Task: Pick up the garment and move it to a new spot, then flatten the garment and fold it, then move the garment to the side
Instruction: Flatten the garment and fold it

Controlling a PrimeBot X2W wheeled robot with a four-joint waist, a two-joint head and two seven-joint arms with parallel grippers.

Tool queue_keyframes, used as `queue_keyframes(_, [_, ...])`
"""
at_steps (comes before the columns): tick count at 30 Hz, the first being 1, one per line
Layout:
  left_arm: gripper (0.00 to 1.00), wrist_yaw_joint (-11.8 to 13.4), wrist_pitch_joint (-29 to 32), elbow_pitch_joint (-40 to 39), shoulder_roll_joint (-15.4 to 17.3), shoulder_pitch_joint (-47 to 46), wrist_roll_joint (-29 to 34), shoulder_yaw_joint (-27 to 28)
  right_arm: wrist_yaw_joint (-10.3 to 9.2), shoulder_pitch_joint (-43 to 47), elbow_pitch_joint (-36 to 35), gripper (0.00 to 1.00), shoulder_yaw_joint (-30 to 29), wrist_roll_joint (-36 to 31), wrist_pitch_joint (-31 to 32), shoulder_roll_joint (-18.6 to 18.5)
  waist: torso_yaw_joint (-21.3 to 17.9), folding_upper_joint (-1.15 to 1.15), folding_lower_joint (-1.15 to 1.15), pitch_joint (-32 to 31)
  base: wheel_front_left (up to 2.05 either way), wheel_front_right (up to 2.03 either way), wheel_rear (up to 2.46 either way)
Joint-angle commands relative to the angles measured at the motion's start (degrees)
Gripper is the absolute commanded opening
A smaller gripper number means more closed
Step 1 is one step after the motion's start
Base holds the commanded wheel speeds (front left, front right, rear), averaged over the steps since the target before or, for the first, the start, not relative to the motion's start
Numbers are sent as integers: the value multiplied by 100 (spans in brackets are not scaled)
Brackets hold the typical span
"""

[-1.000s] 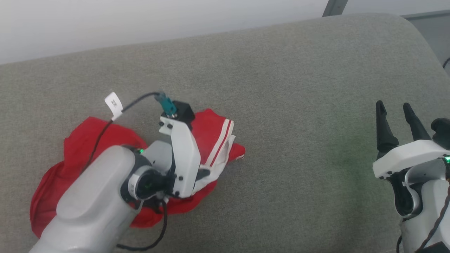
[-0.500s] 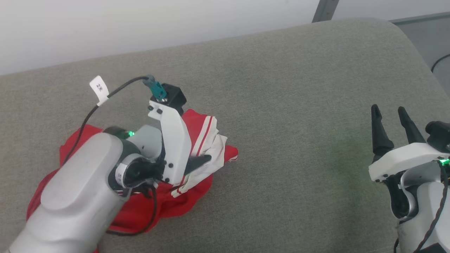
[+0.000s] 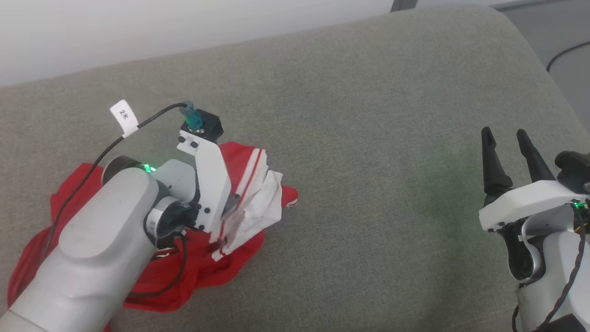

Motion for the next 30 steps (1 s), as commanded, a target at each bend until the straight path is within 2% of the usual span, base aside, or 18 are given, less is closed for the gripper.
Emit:
queue_keyframes(1, [55,-2,-64,161,-13,-78,31,0,-2,-50,-10,100,7,22,-52,11,-23,0,0,53,0,0,0])
queue_keyframes(2, [11,-78,-89,206,-41,-83,27,-28,-2,-45,-9,100,-1,27,-59,7,-24,0,0,68,0,0,0])
queue_keyframes(3, [0,-71,-135,271,-75,-103,-18,10,-2,-42,-9,100,-9,31,-58,3,-18,0,0,82,0,0,0])
queue_keyframes(6, [0,-167,-217,353,-120,-213,-28,17,-2,-45,5,100,-40,33,-72,-9,19,0,0,103,0,0,0])
queue_keyframes(10, [0,-114,-282,358,-139,-277,-113,124,-2,-46,27,100,-77,10,-74,-24,78,0,0,80,0,0,0])
queue_keyframes(16, [0,287,-437,126,23,-272,-294,541,-2,20,-3,100,-121,-41,-38,-24,239,0,0,-26,0,0,0])
queue_keyframes(24, [0,845,-695,-50,624,175,-316,1041,-2,64,-140,100,-168,-73,54,-43,460,0,0,-43,0,0,0])
queue_keyframes(27, [0,943,-754,64,718,395,-386,1124,-2,54,-175,100,-156,-75,87,-43,522,0,0,-29,0,0,0])
queue_keyframes(30, [0,984,-851,213,628,549,-536,1213,-2,28,-210,100,-136,-54,109,-34,578,0,0,-18,0,0,0])
